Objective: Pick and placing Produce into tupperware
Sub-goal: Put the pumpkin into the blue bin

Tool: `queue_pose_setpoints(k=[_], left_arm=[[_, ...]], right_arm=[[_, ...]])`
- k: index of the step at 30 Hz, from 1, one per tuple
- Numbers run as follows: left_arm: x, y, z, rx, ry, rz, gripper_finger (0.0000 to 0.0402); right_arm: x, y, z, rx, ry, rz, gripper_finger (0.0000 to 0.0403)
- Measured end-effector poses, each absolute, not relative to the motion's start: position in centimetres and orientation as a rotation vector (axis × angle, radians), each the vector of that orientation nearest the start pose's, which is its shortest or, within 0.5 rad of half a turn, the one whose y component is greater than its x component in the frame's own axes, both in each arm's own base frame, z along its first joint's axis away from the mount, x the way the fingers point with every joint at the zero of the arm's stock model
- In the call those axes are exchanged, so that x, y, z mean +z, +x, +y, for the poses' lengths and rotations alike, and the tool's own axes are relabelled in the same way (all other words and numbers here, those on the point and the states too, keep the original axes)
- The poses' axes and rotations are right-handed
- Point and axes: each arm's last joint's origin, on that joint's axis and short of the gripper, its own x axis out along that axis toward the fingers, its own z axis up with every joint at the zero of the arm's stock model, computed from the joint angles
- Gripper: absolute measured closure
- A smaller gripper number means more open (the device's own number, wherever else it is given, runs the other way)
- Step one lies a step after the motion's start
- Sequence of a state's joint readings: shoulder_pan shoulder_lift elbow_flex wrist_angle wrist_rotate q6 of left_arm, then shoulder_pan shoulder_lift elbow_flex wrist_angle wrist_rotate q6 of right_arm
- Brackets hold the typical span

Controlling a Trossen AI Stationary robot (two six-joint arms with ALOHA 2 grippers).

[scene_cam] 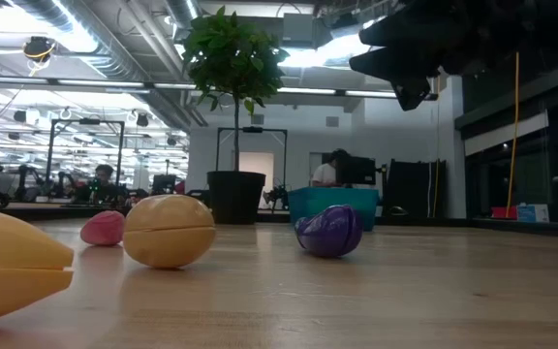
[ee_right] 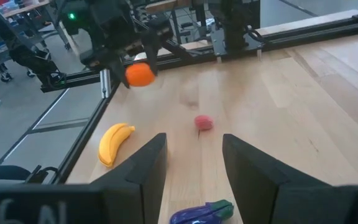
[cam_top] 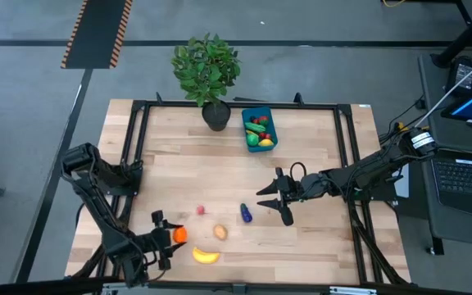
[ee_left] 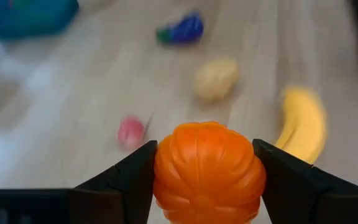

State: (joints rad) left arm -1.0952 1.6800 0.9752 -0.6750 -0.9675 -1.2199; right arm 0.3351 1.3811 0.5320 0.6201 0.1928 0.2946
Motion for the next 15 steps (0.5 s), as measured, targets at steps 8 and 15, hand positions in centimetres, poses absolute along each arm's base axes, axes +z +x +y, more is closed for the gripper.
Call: queue_pose_setpoints(k=[8, 15], left_arm=[[17.9, 13.8, -25.9, 0.266, 0.012, 0.419, 0.0173], [18.3, 13.0, -26.4, 0.27, 0.035, 0.293, 0.0173]], right_arm=[[19.8, 25.6, 9.0, 0.149, 0.187, 0.224, 0.0244], [20.5, 25.2, 10.1, 0.223, 0.097, 0.16, 0.0244]])
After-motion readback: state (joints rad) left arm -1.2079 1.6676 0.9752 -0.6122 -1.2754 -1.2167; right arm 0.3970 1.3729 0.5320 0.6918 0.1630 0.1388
